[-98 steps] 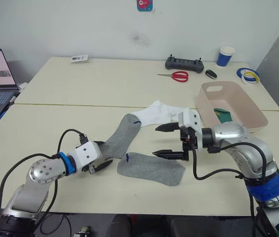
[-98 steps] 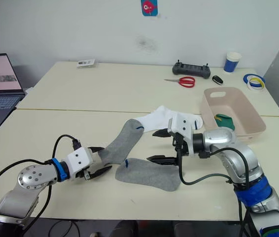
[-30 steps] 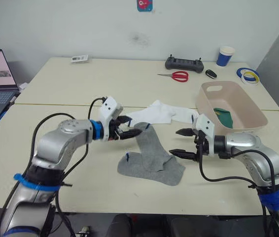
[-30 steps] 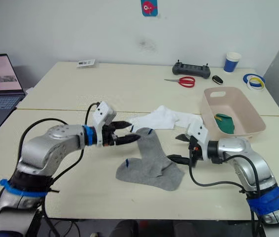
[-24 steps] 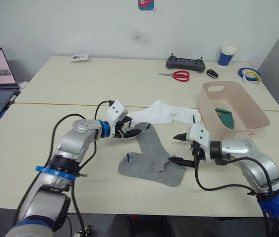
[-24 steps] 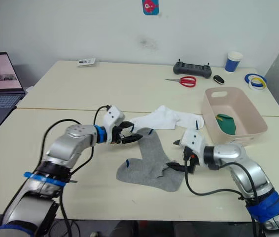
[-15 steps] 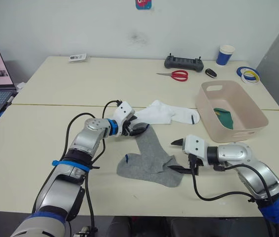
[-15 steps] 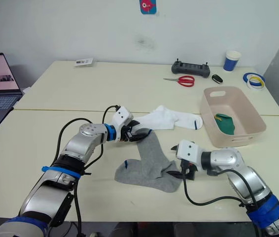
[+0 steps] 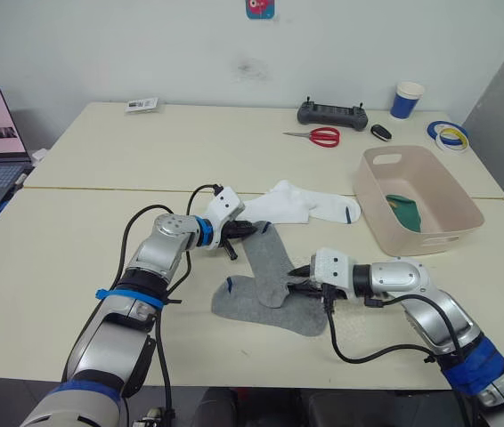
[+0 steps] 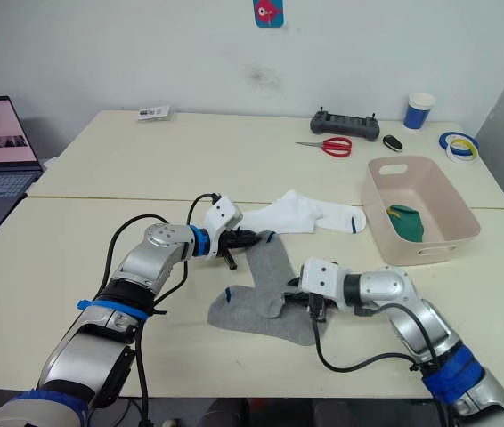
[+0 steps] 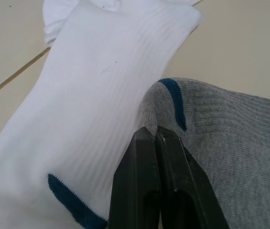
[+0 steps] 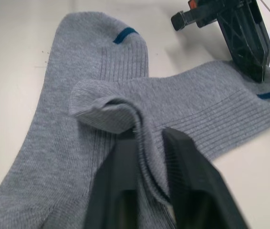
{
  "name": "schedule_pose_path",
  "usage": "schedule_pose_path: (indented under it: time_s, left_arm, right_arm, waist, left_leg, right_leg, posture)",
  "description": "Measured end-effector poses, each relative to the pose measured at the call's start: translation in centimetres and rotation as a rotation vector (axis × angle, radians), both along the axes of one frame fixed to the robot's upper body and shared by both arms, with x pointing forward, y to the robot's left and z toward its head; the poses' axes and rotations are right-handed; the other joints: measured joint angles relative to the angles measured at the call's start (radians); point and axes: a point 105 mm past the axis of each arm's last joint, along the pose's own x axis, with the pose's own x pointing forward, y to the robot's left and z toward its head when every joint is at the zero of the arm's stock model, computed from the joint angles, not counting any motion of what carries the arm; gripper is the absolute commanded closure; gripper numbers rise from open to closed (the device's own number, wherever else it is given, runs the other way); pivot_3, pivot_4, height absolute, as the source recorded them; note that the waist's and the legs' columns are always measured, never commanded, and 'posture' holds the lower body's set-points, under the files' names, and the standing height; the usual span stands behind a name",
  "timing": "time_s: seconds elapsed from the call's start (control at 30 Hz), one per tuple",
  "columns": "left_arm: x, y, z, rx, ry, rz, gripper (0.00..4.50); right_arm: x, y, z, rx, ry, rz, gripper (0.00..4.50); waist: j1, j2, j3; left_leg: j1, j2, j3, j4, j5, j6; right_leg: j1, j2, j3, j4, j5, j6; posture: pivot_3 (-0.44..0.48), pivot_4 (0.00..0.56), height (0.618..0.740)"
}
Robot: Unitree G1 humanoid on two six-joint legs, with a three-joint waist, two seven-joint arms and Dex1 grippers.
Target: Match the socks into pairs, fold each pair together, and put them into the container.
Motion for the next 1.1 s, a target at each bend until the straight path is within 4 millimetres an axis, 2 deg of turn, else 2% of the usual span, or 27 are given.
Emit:
schedule_pose_path:
  time_s: [0.13,0.37,0.47,0.67,0.73,0.8,0.9,1.1]
  left_arm:
    - [-0.2,0.2,0.0,-0.016,-0.003,0.007,4.5]
    - [-0.7,1.4,1.8,-0.085,-0.008,0.041,4.5]
    - [-1.8,2.0,2.7,-0.126,-0.003,0.054,4.5]
    - [-5.4,2.3,5.7,-0.259,0.09,0.127,4.5]
    - [-6.5,2.6,6.0,-0.272,0.118,0.171,4.5]
    - [-8.1,2.9,5.4,-0.27,0.168,0.23,4.5]
    - [-10.9,2.7,3.5,-0.231,0.26,0.27,4.5]
    - [-13.7,2.8,1.3,-0.216,0.329,0.349,4.5]
  right_arm:
    - [0.0,-0.2,0.5,0.013,0.001,0.019,4.45]
    - [0.1,-0.7,1.7,0.006,-0.05,0.094,4.45]
    - [0.1,-1.0,2.4,-0.026,-0.098,0.166,4.45]
    - [0.2,-2.9,4.3,-0.035,-0.161,0.282,4.45]
    - [0.3,-3.5,4.8,-0.038,-0.172,0.32,4.45]
    - [0.4,-4.3,4.8,-0.054,-0.17,0.374,4.45]
    - [0.6,-5.5,4.1,-0.088,-0.153,0.439,4.45]
    - [1.1,-5.4,3.6,-0.108,-0.176,0.512,4.45]
  waist:
    - [-0.001,0.0,0.0]
    - [-0.003,0.0,0.0]
    - [-0.004,0.0,0.0]
    - [-0.001,0.0,0.0]
    - [-0.001,0.0,0.0]
    - [-0.003,0.0,0.0]
    - [-0.005,0.0,0.0]
    - [-0.004,0.0,0.0]
  left_leg:
    - [0.0,0.0,0.0,0.0,0.0,0.0]
    - [0.0,0.0,0.0,0.0,0.0,0.0]
    - [0.0,0.001,0.0,0.0,0.0,0.0]
    - [0.001,0.001,-0.002,0.001,0.0,0.0]
    - [0.001,0.001,-0.002,0.002,0.0,0.0]
    - [0.002,0.001,-0.001,0.002,0.0,0.0]
    - [0.003,0.002,-0.001,0.003,0.0,0.0]
    - [0.004,0.002,-0.005,0.004,0.0,0.0]
  right_leg:
    - [0.0,0.0,0.0,0.0,0.0,0.0]
    - [0.0,0.0,0.0,0.001,0.0,0.0]
    - [0.0,0.0,0.0,0.001,0.0,0.0]
    - [0.002,-0.001,-0.001,0.001,0.0,0.0]
    - [0.002,-0.001,-0.001,0.001,0.0,0.0]
    - [0.004,-0.002,0.0,0.001,0.0,0.0]
    - [0.004,-0.002,0.0,0.001,0.0,0.0]
    - [0.006,-0.002,0.001,0.001,0.0,0.0]
  posture:
    - [0.0,0.15,0.74]
    - [0.0,0.15,0.74]
    - [0.0,0.15,0.74]
    - [0.0,0.15,0.74]
    - [0.0,0.15,0.74]
    - [0.0,0.15,0.74]
    - [0.0,0.15,0.74]
    - [0.0,0.15,0.74]
